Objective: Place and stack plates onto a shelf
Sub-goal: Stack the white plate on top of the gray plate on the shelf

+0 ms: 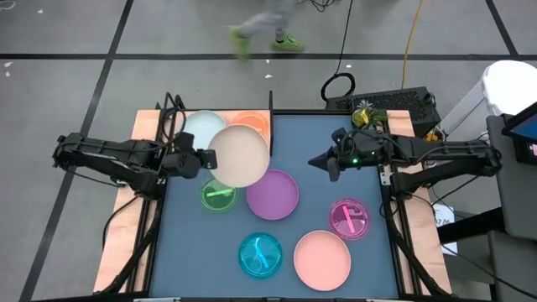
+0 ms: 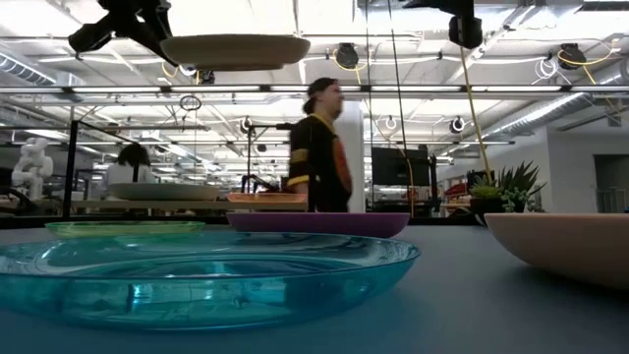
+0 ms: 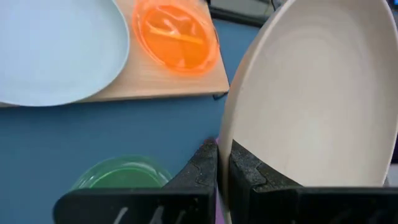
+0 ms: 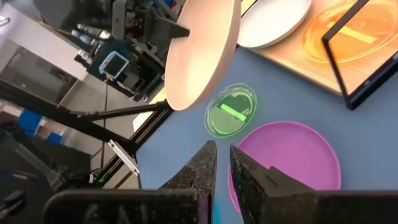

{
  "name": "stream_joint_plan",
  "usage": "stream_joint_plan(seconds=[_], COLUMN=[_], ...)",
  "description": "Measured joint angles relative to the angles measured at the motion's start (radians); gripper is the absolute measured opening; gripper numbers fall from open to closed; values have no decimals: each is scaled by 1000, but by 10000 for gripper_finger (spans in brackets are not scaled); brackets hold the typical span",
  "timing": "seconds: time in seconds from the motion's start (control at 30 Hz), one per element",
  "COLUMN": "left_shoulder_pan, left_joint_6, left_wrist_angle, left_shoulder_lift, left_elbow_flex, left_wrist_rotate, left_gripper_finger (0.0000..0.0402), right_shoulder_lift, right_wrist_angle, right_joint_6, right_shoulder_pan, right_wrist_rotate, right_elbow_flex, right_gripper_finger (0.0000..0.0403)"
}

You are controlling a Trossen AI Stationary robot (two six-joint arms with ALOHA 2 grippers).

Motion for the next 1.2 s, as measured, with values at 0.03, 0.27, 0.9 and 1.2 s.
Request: stream_joint_plan(seconds=[0.03,0.27,0.9,1.2], left_shoulder_pan=[4,20,68,133], left_joint_6=[-20,-105,59,249], left_wrist_angle=[0,39,381,562], left_shoulder_lift=[0,0,13,72], left_elbow_flex=[0,0,0,0], left_wrist_rotate=[-11,-106,-306,-319], left_gripper_finger=[10,10,10,10], right_shoulder_lift=[-5,6,373,413], right_wrist_angle=[-15,-57,-82,45], right_joint_6=[0,-2,-259,-467], right_shoulder_pan=[-8,-69,-233,-219], right_wrist_rotate=[-3,-18,-69,97], right_elbow_flex=[9,104,546,547], right_gripper_finger=[32,32,78,192])
